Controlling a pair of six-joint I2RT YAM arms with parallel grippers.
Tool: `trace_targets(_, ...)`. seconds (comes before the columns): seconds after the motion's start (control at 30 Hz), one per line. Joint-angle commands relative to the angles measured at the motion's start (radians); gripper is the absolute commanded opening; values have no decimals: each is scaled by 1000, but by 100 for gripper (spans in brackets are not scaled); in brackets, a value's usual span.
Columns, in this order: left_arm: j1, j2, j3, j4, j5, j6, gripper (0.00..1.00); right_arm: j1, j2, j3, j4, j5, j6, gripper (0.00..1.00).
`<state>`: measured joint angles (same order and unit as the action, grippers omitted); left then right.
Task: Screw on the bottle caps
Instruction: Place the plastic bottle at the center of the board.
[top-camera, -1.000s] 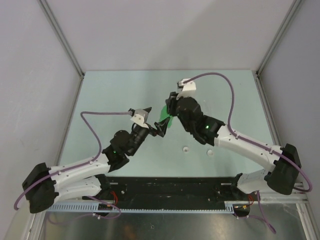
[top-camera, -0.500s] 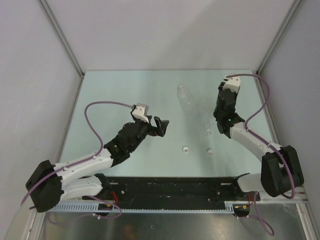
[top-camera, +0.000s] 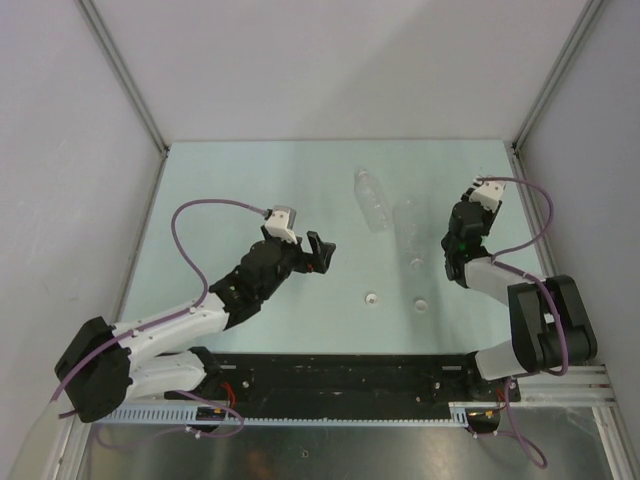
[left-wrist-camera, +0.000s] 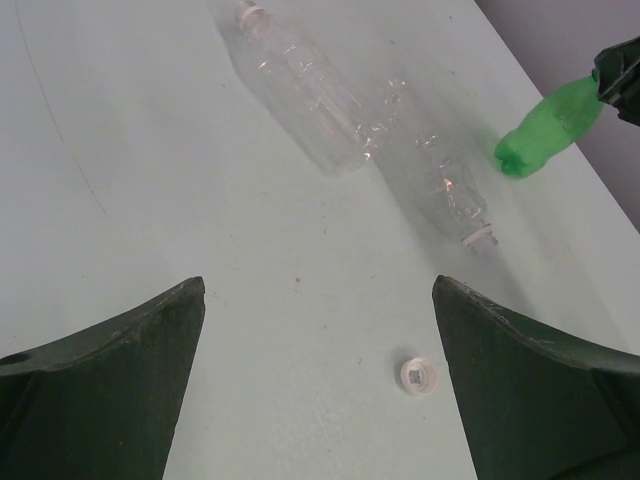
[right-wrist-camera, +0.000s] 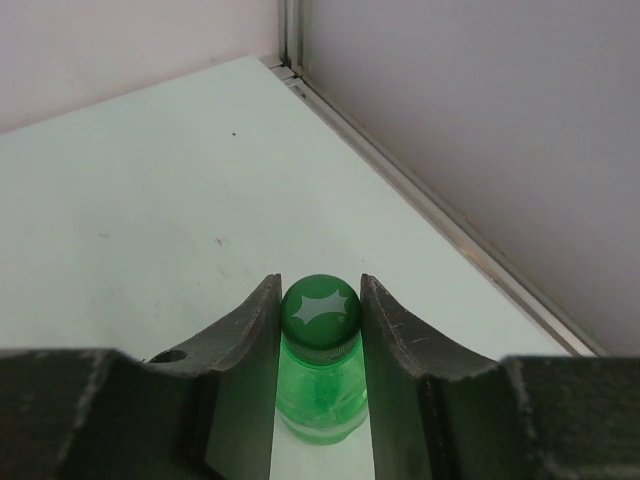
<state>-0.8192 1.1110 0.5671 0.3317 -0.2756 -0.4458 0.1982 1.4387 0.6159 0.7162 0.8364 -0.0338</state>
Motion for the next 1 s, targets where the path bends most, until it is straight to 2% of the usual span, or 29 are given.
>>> trace_targets(0.0,8,0,28,15,-16,-24,100,-6,-9,-28,67,70,97,22)
trace_targets(0.1,8,-3,23,15,-10,-22,99,-6,-40,-44,37,86,121,42)
trace_targets(0.23,9,1,22,15,-9,-20,100,-7,-97,-48,-17,70,123,87)
trace_targets(0.3,9,1,22,15,-8,-21,100,-6,-133,-46,-25,59,87,96)
trace_targets(0.4,8,-6,19,14,1,-21,99,-2,-211,-12,-119,46,67,99)
trace_targets(0.5,9,-9,18,11,8,-18,100,4,-287,55,-315,-4,104,99)
trace_targets(0.63,8,-21,14,1,11,-14,99,42,-388,118,-512,-144,130,99)
trace_targets(0.7,12,-32,14,-15,11,-11,99,83,-411,175,-639,-218,139,99)
trace_targets(0.8,29,-24,40,-77,15,-22,99,160,-380,307,-929,-292,215,99)
trace_targets(0.97,53,-5,54,-132,28,-34,99,351,-370,354,-1154,-334,313,99)
